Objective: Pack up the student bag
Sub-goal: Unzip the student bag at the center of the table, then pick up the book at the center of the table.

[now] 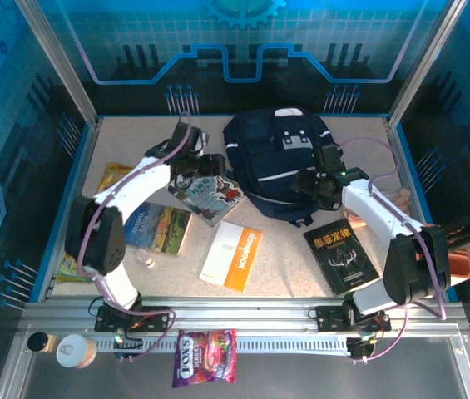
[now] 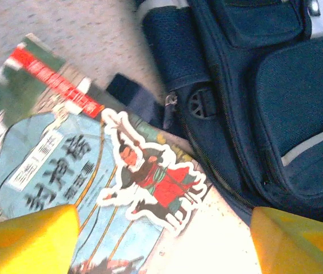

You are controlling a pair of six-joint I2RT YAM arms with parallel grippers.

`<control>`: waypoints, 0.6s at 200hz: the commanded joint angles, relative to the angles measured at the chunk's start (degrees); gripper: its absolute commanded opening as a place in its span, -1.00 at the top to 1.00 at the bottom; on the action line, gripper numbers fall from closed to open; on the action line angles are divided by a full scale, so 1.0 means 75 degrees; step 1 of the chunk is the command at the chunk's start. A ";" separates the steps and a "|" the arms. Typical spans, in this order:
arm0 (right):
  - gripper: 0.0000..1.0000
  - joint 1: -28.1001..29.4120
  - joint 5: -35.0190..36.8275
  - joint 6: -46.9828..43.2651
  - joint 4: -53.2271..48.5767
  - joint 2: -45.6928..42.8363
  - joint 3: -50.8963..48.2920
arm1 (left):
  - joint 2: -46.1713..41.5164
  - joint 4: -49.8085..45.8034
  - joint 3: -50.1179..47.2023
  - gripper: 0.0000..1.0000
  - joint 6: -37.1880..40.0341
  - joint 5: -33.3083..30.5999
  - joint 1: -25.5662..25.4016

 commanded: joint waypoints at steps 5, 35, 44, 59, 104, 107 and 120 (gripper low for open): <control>-0.71 0.0869 0.0407 -0.1481 -0.0372 0.0019 0.0796 | -0.0446 0.0398 -0.1164 -0.63 -0.1761 0.0161 0.0379; -0.62 0.1826 -0.0288 -0.2091 0.0242 0.0939 0.1474 | -0.0551 0.0569 -0.1884 -0.56 -0.2839 0.0075 0.0767; -0.57 0.2000 -0.0727 -0.2169 0.0445 0.1304 0.1713 | -0.0551 0.0690 -0.2039 -0.52 -0.3034 0.0111 0.0906; -0.45 0.2231 -0.1172 -0.2165 0.0652 0.1941 0.2172 | -0.0542 0.0841 -0.2239 -0.46 -0.3252 -0.0004 0.1121; -0.32 0.2677 -0.1584 -0.2290 0.0779 0.3883 0.3665 | -0.0036 0.1020 -0.2156 -0.18 -0.3261 0.0257 0.1763; -0.32 0.2690 -0.1611 -0.2287 0.0816 0.3989 0.3729 | 0.0000 0.1060 -0.2173 -0.16 -0.3272 0.0305 0.1791; -0.30 0.2716 -0.1628 -0.2220 0.0795 0.4489 0.4147 | 0.0106 0.1257 -0.2257 -0.10 -0.3375 0.0439 0.1837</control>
